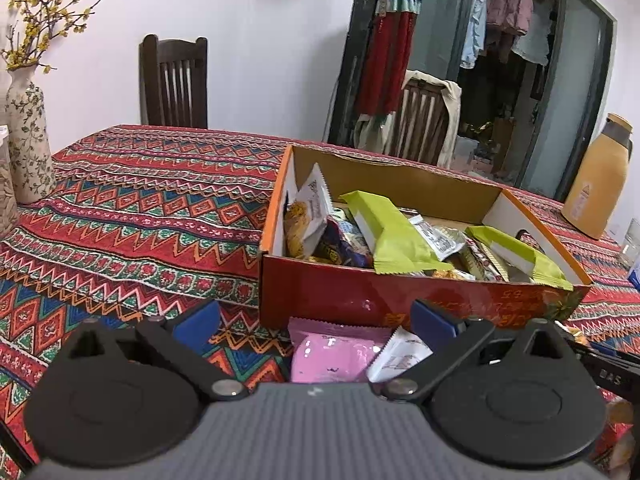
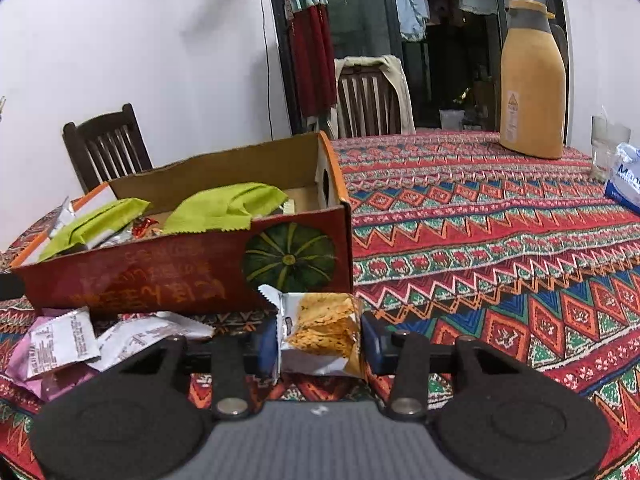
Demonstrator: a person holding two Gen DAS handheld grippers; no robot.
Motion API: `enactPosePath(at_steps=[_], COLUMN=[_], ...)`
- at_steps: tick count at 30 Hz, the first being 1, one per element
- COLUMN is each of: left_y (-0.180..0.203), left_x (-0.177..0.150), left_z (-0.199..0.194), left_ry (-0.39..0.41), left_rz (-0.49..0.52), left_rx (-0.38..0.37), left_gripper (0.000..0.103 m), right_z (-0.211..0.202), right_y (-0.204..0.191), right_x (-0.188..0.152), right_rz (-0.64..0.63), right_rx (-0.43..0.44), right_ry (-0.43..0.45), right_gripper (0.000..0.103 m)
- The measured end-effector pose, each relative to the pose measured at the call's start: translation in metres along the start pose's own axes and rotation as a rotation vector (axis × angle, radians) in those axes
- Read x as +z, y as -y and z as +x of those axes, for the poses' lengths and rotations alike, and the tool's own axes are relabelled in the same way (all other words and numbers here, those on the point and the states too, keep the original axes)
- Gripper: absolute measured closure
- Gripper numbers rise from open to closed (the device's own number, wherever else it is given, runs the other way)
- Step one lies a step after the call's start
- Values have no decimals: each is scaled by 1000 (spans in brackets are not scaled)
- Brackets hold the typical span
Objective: Organize snacks
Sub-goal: 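Lower the open left gripper onto a pink bag and grasp it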
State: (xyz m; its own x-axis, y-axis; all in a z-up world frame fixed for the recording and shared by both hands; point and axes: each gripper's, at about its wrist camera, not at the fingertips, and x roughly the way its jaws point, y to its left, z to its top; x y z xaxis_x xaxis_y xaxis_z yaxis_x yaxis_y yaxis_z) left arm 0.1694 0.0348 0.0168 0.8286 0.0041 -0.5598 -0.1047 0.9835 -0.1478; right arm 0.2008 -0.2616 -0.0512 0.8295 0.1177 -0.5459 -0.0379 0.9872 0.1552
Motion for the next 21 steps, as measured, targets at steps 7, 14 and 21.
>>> enactPosePath(at_steps=[7, 14, 21], left_y=[-10, -5, 19], left_x=[5, -15, -12], left_z=[-2, 13, 22], left_ry=[-70, -194, -202], left_rz=[-13, 82, 128], left_rx=[47, 133, 100], left_gripper=[0, 0, 0], right_z=[-12, -18, -21], right_y=[-3, -5, -7], right_x=[0, -2, -2], right_rz=[-18, -31, -41], right_rx=[2, 18, 32], right_ry=[62, 81, 89], right_gripper=[61, 61, 61])
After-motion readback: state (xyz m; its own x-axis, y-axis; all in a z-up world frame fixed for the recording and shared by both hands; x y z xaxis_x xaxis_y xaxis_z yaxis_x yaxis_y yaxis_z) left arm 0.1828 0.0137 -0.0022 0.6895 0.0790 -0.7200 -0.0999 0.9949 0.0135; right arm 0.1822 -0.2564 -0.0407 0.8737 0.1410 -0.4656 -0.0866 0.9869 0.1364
